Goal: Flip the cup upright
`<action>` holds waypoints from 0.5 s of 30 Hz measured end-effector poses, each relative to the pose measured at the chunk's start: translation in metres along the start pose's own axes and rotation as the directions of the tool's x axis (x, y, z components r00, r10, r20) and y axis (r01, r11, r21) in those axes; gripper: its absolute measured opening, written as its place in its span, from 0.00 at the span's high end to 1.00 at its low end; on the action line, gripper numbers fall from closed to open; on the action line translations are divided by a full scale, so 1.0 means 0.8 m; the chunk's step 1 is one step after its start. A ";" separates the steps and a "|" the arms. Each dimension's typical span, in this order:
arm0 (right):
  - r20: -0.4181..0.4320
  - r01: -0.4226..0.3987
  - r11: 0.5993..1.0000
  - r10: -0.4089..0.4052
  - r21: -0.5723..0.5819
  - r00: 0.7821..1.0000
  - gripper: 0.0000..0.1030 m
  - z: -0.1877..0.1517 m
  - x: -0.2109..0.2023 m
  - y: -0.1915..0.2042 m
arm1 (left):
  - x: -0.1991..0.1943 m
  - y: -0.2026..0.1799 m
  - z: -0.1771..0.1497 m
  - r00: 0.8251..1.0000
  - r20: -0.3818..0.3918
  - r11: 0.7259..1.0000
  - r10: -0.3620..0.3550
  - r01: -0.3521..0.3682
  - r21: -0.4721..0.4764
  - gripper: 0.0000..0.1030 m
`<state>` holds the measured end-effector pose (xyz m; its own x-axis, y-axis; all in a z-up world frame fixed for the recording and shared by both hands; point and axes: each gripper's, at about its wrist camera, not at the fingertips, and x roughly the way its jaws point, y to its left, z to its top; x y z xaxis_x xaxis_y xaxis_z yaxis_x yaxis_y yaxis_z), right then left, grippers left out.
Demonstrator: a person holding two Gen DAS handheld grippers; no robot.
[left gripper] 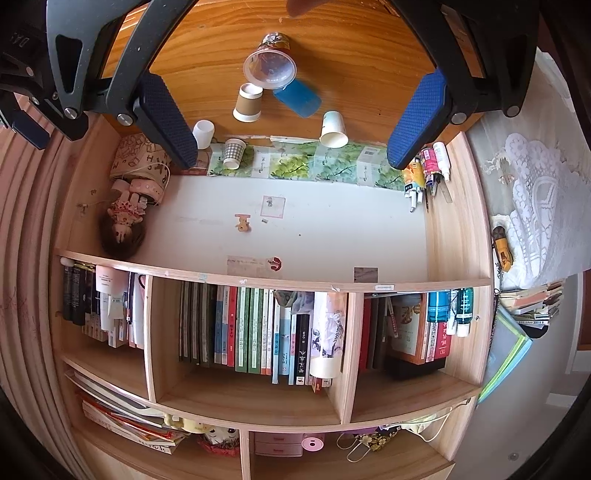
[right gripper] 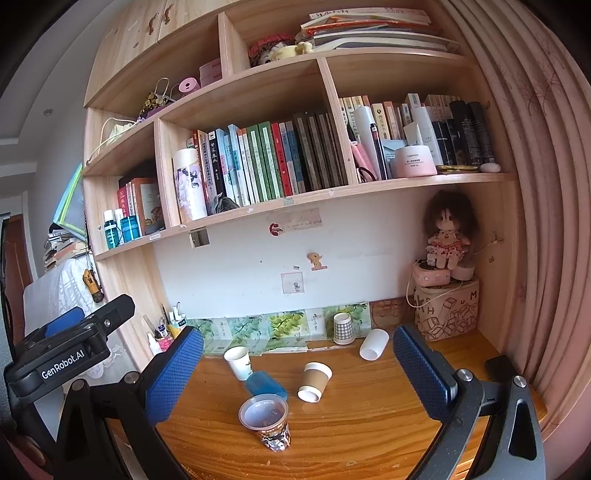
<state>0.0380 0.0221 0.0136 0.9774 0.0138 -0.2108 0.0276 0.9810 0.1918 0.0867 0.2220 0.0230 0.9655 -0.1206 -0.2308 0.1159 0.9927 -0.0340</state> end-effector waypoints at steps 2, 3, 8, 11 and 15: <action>-0.001 -0.001 1.000 0.001 0.001 1.000 0.00 0.000 0.000 0.000 | -0.001 -0.001 0.000 1.000 0.001 1.000 0.002 -0.002 -0.003 0.00; -0.003 -0.002 1.000 0.002 0.002 1.000 0.00 0.000 0.000 -0.001 | -0.002 -0.001 0.000 1.000 0.002 1.000 0.004 -0.004 -0.005 0.00; -0.008 -0.005 1.000 0.005 0.002 1.000 0.00 -0.002 -0.002 -0.003 | -0.002 -0.002 -0.001 1.000 0.000 1.000 0.003 -0.003 -0.005 0.00; -0.015 -0.006 1.000 0.006 0.004 1.000 0.00 -0.002 -0.001 -0.003 | -0.003 -0.003 -0.001 1.000 -0.009 1.000 0.000 0.000 -0.006 0.00; -0.018 -0.009 1.000 0.009 0.009 1.000 0.00 -0.004 -0.003 -0.005 | -0.004 -0.004 -0.002 1.000 -0.018 1.000 -0.002 0.001 -0.014 0.00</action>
<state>0.0348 0.0189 0.0105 0.9738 0.0264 -0.2260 0.0204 0.9791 0.2024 0.0832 0.2193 0.0224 0.9611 -0.1222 -0.2478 0.1137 0.9923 -0.0483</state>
